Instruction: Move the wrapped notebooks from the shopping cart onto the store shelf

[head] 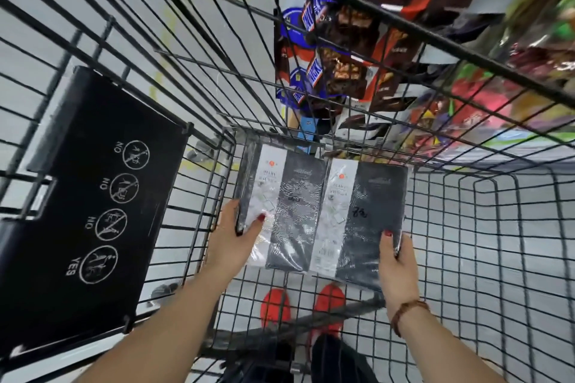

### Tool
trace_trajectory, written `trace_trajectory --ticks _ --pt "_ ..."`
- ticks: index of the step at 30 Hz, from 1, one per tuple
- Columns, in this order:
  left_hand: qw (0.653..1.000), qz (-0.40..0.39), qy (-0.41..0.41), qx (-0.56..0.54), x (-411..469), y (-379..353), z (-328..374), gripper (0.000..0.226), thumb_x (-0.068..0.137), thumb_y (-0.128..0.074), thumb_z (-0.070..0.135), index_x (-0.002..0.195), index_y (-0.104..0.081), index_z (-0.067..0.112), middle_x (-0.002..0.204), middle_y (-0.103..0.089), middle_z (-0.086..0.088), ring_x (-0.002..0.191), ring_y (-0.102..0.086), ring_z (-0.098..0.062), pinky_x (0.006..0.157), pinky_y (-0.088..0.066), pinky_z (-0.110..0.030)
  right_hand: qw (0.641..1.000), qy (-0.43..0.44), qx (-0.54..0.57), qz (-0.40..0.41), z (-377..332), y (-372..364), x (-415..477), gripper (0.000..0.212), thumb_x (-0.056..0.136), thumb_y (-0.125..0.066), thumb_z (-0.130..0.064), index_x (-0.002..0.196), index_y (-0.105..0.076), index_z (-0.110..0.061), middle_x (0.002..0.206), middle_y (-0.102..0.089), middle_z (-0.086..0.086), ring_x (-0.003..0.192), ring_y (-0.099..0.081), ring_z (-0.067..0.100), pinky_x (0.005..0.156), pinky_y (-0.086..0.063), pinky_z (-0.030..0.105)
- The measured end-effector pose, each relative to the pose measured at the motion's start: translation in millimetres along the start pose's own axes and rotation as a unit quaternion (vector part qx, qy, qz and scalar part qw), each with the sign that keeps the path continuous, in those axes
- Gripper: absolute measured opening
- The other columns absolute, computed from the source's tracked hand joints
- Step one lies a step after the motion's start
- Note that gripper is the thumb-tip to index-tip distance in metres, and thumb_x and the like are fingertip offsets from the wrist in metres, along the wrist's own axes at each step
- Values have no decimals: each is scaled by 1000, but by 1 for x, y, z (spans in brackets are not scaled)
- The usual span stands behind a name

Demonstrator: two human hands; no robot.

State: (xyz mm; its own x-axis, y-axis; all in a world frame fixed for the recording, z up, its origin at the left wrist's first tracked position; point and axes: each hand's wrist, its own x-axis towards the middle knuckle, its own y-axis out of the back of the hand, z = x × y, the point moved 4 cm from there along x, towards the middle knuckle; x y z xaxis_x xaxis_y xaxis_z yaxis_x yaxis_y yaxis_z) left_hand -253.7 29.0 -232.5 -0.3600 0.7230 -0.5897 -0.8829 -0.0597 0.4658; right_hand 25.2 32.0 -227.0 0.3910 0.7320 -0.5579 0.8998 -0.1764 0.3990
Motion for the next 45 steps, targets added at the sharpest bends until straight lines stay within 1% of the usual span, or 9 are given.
trace_trajectory --ticks 9,15,19,21,23,27,34,39,45 --pt "999 45 -24 9 -48 28 61 46 87 -61 40 127 -54 19 110 -68 -5 98 -64 -28 86 -51 -38 995 31 -65 64 -61 36 -47 32 97 -42 -36 74 -46 -14 59 -47 2 57 -46 23 49 -33 27" --pt "998 26 -47 -44 -112 70 106 33 86 -63 40 114 -60 24 87 -66 6 73 -62 -15 68 -52 -32 998 31 0 52 -105 106 -114 41 97 -45 -34 110 -58 3 105 -63 24 102 -57 40 89 -46 46" --pt "985 3 -84 -148 -167 88 138 24 88 -64 30 111 -58 27 92 -64 7 77 -58 -8 61 -45 -25 995 81 20 54 -130 159 -161 21 95 -47 -37 85 -58 -22 102 -66 10 87 -58 20 84 -46 30" --pt "979 -8 -113 -171 -192 92 152 32 87 -65 34 117 -59 27 104 -65 6 89 -60 -9 64 -45 -24 993 93 38 67 -137 186 -181 21 96 -48 -32 94 -59 -15 90 -55 2 88 -54 20 76 -39 22" --pt "976 -15 -137 -171 -214 91 167 41 86 -65 38 125 -56 29 112 -65 5 98 -62 -12 67 -48 -26 988 109 56 94 -142 212 -198 39 96 -49 -30 97 -60 7 116 -45 31 94 -56 36 71 -37 29" --pt "968 -29 -188 -163 -262 74 197 53 78 -66 44 128 -52 31 119 -63 4 104 -62 -20 91 -51 -47 971 144 142 128 -135 257 -222 65 82 -55 -60 72 -52 4 63 -44 11 60 -44 22 48 -31 24" --pt "956 -29 -237 -170 -355 11 241 25 84 -64 36 108 -63 29 104 -67 -3 94 -59 -23 89 -46 -43 943 148 269 126 -111 365 -240 32 93 -54 -28 75 -68 -7 76 -70 6 70 -60 11 69 -49 26" --pt "954 -27 -244 -174 -425 -57 264 26 87 -64 26 112 -59 21 87 -63 -5 69 -51 -17 58 -39 -29 942 148 260 155 -87 458 -244 32 93 -55 -27 77 -66 -2 78 -69 18 63 -58 7 71 -52 27" --pt "959 -26 -229 -162 -477 -135 273 18 84 -67 25 102 -63 25 95 -66 0 77 -54 -7 69 -43 -30 930 140 288 178 -56 546 -237 38 92 -56 -27 86 -60 11 92 -67 24 72 -58 23 91 -47 45"
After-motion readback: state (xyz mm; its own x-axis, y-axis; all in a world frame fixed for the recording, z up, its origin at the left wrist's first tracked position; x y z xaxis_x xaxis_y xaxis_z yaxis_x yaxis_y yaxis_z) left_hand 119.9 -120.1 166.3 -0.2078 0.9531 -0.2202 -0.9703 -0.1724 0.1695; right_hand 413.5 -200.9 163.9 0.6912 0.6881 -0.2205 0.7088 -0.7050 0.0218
